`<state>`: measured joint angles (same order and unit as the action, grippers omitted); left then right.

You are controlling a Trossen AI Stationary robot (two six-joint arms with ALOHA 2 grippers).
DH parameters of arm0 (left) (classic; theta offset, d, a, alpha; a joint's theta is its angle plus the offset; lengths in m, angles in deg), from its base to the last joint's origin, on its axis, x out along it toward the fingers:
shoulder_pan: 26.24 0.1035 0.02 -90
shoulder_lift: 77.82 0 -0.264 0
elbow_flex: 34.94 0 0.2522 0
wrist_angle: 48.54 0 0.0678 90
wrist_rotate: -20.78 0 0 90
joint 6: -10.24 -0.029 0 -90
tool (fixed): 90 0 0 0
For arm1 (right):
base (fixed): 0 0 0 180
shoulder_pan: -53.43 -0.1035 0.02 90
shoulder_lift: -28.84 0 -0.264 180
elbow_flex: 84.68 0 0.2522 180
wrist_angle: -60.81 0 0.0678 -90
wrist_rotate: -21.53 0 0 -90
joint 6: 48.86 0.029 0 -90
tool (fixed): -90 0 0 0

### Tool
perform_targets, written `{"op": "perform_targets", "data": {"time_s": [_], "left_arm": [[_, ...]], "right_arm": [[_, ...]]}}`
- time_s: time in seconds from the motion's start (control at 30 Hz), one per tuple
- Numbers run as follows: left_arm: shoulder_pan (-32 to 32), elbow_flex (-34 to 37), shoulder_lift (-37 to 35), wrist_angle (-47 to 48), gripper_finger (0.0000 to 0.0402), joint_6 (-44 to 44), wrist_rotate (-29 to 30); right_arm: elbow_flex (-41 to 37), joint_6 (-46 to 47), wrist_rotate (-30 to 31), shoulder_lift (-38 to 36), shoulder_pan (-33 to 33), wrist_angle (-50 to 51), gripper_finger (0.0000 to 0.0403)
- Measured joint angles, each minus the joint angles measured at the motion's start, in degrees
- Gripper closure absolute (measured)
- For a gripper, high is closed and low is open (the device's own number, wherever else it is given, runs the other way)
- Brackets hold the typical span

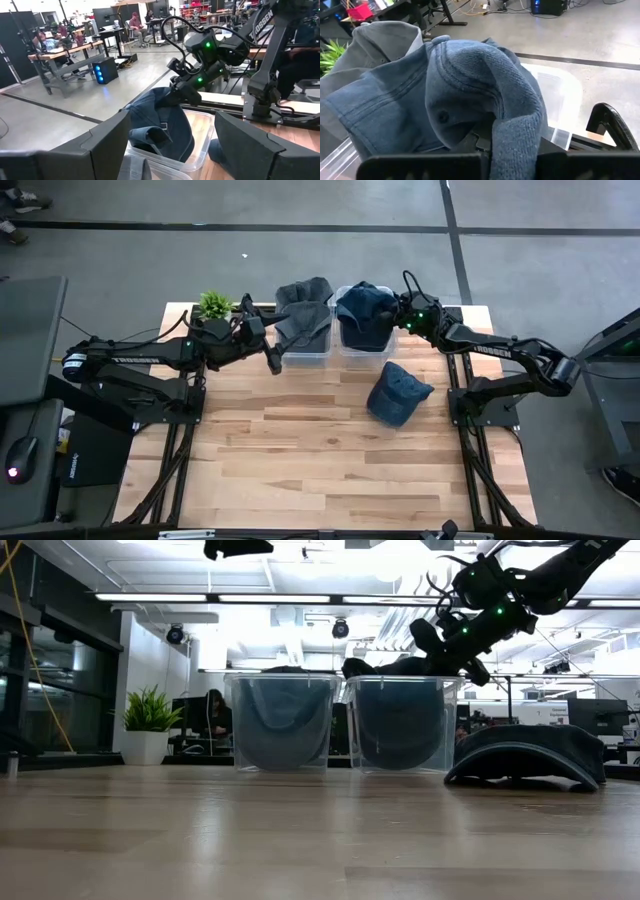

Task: Pick & Place hat
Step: Put the middle blue cap into the right transparent bin, then put the blue cap into the right transparent bin

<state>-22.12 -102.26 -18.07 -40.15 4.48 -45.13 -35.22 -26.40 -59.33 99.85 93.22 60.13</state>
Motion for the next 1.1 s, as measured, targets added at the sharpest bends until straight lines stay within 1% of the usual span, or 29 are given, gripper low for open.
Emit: {"op": "perform_targets", "data": {"time_s": [0.2, 0.33, 0.47, 0.73, 0.83, 0.93, 1.1], "left_arm": [[0.0, 0.0, 0.0, 0.07, 0.0113, 0.03, 0.0], [0.0, 0.0, 0.02, 0.89, 0.0113, 0.06, -0.01], [0.0, 0.0, 0.0, 1.0, 0.0113, 0.07, 0.04], [0.0, 0.0, 0.02, 1.3, 0.0113, 0.2, 0.09], [0.0, 0.0, 0.01, 1.43, 0.0113, 0.47, 0.09], [0.0, 0.0, 0.01, 1.52, 0.0113, 0.72, 0.11], [0.0, 0.0, 0.02, 2.13, 0.0113, 1.18, 0.13]], "right_arm": [[0.0, -2.04, -0.3, -0.21, 0.0, 0.07, 0.0374], [0.0, -4.87, -0.24, -0.81, 0.0, 0.26, 0.0355], [0.0, -7.2, -0.26, -1.93, 0.0, 0.26, 0.0318], [0.0, -10.61, -0.98, -4.88, 0.0, 2.62, 0.0214], [0.0, -11.2, -0.98, -6.54, 0.0, 4.27, 0.0182], [0.0, -12.3, -1.2, -8.77, 0.0, 6.03, 0.0162], [0.0, -12.66, -1.74, -13.69, 0.0, 9.67, 0.0156]]}}
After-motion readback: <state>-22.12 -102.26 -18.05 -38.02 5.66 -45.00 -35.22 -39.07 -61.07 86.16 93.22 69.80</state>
